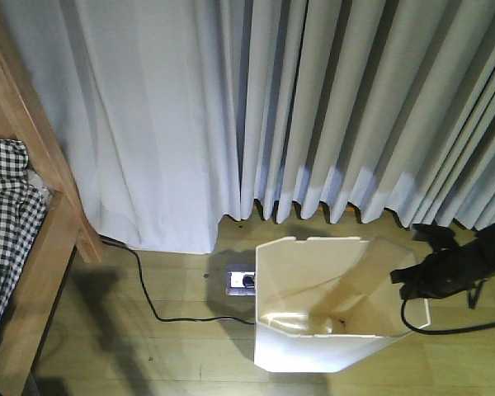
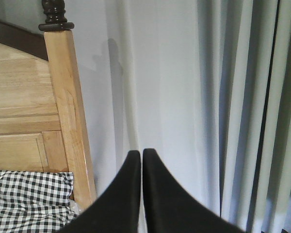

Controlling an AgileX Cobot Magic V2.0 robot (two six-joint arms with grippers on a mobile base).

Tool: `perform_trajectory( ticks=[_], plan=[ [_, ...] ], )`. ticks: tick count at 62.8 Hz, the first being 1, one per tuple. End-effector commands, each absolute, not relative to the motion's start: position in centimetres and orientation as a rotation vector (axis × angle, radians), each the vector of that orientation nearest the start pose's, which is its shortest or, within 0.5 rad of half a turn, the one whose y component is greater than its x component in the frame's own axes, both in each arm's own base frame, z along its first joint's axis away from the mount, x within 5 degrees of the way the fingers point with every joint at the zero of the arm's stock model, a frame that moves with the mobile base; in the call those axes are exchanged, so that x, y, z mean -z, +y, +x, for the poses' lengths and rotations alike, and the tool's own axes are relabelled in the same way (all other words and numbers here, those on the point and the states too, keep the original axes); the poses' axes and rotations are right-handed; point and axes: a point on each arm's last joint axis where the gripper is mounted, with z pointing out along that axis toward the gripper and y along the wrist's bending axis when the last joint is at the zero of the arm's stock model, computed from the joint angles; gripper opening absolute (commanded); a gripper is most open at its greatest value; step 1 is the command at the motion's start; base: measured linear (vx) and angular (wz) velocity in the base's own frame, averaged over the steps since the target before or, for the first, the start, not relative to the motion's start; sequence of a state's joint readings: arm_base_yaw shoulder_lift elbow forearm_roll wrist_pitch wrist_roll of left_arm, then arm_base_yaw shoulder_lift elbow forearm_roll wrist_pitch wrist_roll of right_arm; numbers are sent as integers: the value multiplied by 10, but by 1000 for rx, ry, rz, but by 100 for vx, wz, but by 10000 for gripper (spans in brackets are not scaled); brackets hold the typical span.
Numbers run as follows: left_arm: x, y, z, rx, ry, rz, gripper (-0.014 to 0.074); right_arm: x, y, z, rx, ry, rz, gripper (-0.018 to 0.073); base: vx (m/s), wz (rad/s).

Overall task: Move trash bin to bedside with robot
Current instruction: 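Lower the bin onto the floor beside the bed with the right gripper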

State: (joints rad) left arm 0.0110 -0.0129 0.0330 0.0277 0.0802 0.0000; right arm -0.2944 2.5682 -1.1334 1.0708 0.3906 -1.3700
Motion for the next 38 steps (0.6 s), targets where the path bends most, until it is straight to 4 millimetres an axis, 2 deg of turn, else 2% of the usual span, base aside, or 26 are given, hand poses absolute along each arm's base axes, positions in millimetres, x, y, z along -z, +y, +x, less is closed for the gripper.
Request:
perform_trajectory(
  ticks=[1, 11, 20, 38],
  plan=[
    [-199, 0, 56, -8, 1507, 0, -6, 65, -51, 356, -672, 2896, -100, -1, 0, 0],
    [-199, 0, 56, -8, 1507, 0, -6, 98, -45, 373, -681, 2917, -43, -1, 0, 0],
    [-199, 0, 56, -8, 1507, 0, -6, 123, -39, 383, -672, 2939, -115, -1, 0, 0],
    [-199, 0, 56, -8, 1507, 0, -6, 158, -40, 401, -683, 3001, -166, 5, 0, 0]
  ],
)
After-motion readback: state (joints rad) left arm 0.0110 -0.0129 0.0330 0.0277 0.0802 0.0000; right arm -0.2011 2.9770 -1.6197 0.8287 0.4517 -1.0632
